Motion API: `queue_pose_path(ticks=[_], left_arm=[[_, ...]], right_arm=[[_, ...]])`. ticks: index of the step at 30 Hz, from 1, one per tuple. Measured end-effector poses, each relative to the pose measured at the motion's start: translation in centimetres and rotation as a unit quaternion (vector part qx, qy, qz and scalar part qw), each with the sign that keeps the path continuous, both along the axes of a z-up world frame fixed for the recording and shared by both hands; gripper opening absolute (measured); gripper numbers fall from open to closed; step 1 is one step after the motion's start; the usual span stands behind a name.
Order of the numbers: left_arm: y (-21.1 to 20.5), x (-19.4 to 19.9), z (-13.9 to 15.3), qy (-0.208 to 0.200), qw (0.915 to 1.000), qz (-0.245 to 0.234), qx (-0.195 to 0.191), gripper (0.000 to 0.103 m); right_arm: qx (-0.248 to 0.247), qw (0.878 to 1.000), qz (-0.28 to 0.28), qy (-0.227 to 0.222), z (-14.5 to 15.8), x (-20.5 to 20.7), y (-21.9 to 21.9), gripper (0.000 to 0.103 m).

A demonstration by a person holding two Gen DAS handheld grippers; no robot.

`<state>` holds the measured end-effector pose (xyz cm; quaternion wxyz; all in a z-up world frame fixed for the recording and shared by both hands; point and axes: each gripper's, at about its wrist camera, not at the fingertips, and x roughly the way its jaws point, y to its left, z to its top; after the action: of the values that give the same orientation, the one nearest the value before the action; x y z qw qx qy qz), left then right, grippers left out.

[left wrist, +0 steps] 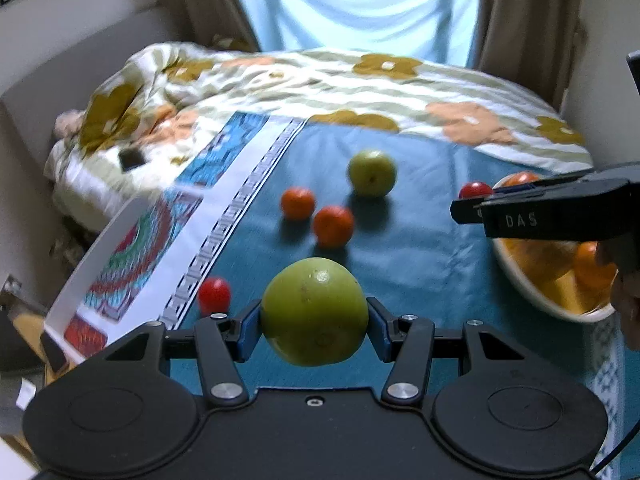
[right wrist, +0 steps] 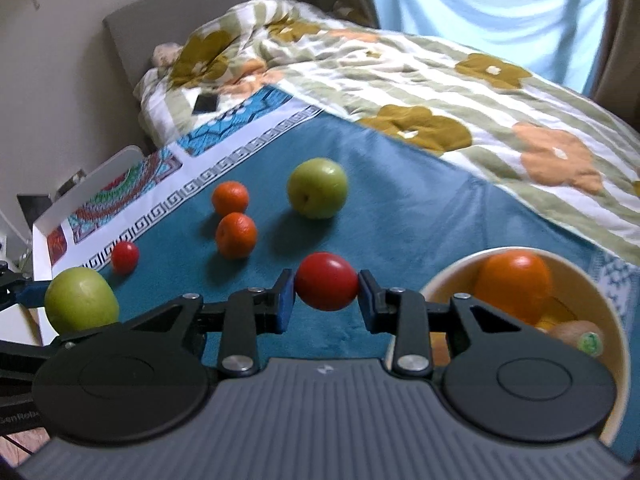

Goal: Organize fruits
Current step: 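Carry both fruits to the bowl while the left tool releases the green apple inside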

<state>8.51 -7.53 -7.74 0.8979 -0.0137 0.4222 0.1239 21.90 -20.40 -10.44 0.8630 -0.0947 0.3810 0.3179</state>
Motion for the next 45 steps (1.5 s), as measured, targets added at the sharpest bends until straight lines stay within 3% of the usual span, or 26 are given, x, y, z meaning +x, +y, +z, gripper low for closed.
queue_pose_path(ticks=[9, 16, 27, 34, 45], left_arm=[[-2.6, 2.6, 3.8, -0.033, 0.9965, -0.076, 0.014, 0.058], [-5.1, 5.8, 4.8, -0.043, 0.9858, -0.162, 0.012, 0.058], [-8.9, 12.5, 3.4, -0.029, 0.9589, -0.282, -0.009, 0.058], [-11.9, 17.3, 1.3, -0.013, 0.9366, -0.35, -0.008, 0.058], [-16.5, 21.8, -2.4, 0.015, 0.901, -0.434, -0.001, 0.058]], right_arm=[[0.023, 0.997, -0.068, -0.025, 3.9, -0.2, -4.9, 0.048], [0.033, 0.987, -0.151, -0.037, 5.7, -0.2, -9.3, 0.048], [0.019, 0.96, -0.277, -0.018, 4.7, 1.4, -14.3, 0.048], [0.009, 0.942, -0.336, -0.005, 3.3, 2.9, -16.6, 0.048], [0.011, 0.914, -0.404, 0.014, 1.7, 3.8, -19.2, 0.048]])
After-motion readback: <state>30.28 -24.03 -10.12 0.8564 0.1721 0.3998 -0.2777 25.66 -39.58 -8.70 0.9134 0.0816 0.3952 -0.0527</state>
